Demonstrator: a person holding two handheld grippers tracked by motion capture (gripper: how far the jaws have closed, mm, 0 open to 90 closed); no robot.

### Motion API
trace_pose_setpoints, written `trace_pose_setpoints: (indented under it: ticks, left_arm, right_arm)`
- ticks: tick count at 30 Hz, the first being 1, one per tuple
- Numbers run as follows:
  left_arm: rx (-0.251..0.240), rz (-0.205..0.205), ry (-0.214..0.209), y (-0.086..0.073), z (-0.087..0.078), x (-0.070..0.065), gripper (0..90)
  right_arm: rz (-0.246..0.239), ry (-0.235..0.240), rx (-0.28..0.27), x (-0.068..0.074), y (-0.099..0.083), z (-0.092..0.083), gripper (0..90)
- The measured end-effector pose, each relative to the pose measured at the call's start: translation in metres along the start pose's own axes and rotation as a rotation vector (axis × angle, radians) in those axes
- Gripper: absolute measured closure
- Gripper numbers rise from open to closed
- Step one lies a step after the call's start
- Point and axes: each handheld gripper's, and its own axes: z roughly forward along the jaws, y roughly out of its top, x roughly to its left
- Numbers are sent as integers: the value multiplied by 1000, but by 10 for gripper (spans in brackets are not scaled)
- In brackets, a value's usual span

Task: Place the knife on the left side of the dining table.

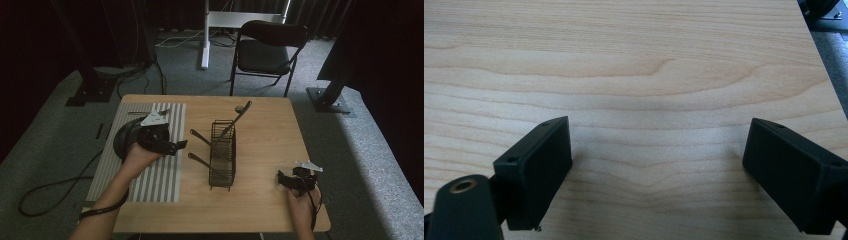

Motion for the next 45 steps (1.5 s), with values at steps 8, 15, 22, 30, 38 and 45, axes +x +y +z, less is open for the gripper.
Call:
trace_pose_setpoints:
  ticks: [8,15,22,30,38,45]
  left_arm:
    - [9,-12,-31,15,10,-5,28]
    - [35,-49,-34,19,20,-4,140]
    - [42,-80,-50,23,25,-6,242]
    - [44,-129,-75,23,30,-8,441]
    - [45,-137,-132,22,31,-13,712]
    - [15,-154,-210,22,29,-14,824]
  right_arm:
    - [0,0,0,0,0,0,114]
    - [3,0,0,0,0,0,117]
    - [3,0,0,0,0,0,117]
    - [3,-1,0,0,0,0,117]
    - [4,-1,-1,0,0,0,120]
    - [4,-2,-1,0,0,0,120]
